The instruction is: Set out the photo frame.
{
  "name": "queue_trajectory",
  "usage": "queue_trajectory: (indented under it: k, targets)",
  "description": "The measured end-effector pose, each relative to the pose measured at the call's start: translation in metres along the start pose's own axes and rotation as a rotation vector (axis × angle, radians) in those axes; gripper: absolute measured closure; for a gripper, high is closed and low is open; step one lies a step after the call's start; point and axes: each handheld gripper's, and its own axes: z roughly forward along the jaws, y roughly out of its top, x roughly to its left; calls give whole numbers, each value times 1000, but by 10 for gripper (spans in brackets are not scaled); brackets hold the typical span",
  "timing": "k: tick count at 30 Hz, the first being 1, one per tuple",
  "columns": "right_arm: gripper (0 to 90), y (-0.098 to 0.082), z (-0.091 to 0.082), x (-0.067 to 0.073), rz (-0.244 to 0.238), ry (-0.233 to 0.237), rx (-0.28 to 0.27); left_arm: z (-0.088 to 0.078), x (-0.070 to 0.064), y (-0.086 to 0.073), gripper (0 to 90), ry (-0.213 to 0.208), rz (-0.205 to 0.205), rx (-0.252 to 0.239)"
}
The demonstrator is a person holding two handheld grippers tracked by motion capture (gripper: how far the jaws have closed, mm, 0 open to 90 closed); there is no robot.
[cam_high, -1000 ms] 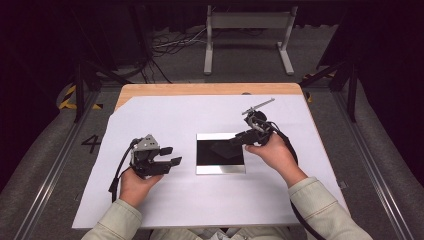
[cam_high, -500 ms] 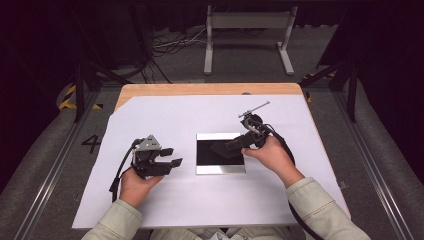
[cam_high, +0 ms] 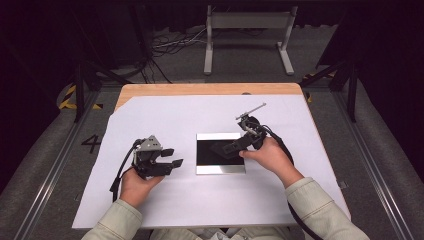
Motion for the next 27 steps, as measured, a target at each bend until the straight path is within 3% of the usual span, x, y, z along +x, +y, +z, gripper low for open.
queue_trajectory:
  k: [9,16,27]
  targets:
    - [322,0,3,3,-7,12,15,0,-1,0,448,3,10,0]
    - [349,1,6,4,13,30,38,0,-1,0,448,2,11,2]
    - [369,-4,10,4,13,0,78,0,-1,0,447,2,9,1]
